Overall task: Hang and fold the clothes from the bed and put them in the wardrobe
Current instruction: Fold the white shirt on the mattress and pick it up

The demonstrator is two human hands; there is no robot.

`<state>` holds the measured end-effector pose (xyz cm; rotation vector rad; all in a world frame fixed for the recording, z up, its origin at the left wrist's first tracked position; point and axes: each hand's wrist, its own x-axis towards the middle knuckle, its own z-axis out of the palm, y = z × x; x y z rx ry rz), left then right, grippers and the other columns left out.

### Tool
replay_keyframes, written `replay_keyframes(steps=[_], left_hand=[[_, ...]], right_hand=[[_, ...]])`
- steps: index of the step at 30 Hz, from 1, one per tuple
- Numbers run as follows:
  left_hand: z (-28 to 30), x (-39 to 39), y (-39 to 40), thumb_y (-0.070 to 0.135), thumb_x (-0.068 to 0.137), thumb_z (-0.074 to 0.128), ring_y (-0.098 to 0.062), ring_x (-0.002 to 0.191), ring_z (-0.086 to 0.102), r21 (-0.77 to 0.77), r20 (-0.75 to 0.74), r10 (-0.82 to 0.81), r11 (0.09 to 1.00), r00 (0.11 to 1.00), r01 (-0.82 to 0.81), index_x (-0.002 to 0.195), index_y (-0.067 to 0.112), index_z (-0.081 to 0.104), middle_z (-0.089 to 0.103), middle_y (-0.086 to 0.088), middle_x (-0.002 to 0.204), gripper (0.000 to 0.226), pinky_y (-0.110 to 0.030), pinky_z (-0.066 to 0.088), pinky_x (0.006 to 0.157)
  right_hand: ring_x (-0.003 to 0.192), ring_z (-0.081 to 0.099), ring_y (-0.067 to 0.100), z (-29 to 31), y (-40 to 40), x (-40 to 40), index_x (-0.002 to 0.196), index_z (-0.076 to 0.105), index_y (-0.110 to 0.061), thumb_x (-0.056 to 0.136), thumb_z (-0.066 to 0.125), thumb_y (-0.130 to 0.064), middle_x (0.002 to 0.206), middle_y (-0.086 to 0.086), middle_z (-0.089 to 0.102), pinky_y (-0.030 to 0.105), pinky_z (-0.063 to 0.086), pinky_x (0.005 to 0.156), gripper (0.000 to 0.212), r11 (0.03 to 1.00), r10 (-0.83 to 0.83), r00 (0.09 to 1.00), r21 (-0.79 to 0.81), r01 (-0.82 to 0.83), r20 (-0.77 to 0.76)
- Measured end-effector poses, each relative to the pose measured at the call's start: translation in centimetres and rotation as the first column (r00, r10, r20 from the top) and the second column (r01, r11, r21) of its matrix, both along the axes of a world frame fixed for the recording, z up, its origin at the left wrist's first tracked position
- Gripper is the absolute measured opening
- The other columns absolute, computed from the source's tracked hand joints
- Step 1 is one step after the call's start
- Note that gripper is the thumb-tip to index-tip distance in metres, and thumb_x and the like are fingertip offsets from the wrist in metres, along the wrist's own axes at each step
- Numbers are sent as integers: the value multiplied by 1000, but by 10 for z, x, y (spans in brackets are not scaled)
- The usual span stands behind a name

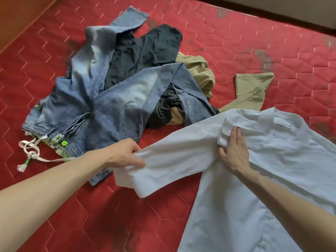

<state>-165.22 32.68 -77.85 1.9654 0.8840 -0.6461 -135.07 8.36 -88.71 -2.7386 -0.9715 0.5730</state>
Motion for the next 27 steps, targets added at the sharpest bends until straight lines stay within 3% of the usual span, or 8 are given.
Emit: replay_keyframes(steps=[2,5,9,12,17,22,25,27], left_hand=[[3,-3,7,49,78,71,-13,69,69,92,-54,-30,995,998,35,74,28,76,73,6,71,22,-29,51,65],[11,1,13,52,85,64,-12,67,60,219,-97,-58,973,994,78,79,20,70,64,7,67,34,-31,46,67],[31,14,16,37,90,61,-11,59,46,156,-12,-76,985,997,77,62,18,54,49,9,59,34,-29,37,57],[44,24,16,31,93,59,-9,53,38,166,26,-94,982,995,88,58,19,43,40,9,57,40,-24,31,52],[59,33,15,29,93,56,-12,58,36,148,29,-106,984,994,100,62,14,44,40,2,63,37,-26,32,55],[69,53,3,24,95,55,-16,64,55,-95,29,145,985,989,-142,78,1,63,59,-4,73,29,-29,43,62],[66,79,-17,14,90,53,-24,79,62,-205,15,286,939,958,-277,105,-1,65,64,-12,94,24,-34,46,69],[65,101,-34,12,85,55,-30,98,68,-255,42,389,895,920,-367,131,13,57,65,-12,120,46,-37,55,79]], right_hand=[[161,7,30,9,1,-10,165,-1,-6,90,64,-25,174,13,4,48,16,129,101,1000,8,1000,18,-8,5],[161,6,30,19,3,-28,166,-1,-9,81,65,-15,174,13,2,53,23,125,108,997,64,995,42,-67,72],[160,1,35,28,14,-60,166,-5,-18,84,63,-12,173,19,-5,55,20,126,107,998,-38,996,56,33,86],[159,-9,39,37,27,-76,165,-11,-19,89,60,-21,170,22,-17,51,8,129,104,984,-177,984,9,177,-17],[160,0,35,45,33,-62,166,2,-16,82,57,-4,173,15,-11,52,15,128,101,985,-118,993,126,117,-3],[158,14,32,71,23,-87,165,19,-18,67,60,8,173,10,6,48,36,120,109,876,179,984,455,-162,7],[161,7,24,89,14,-107,166,16,-18,72,72,0,173,7,7,44,25,127,110,756,404,914,579,-306,-44],[161,8,23,100,6,-115,164,20,-12,78,81,-9,173,9,8,34,19,128,106,697,456,884,658,-285,-100]])
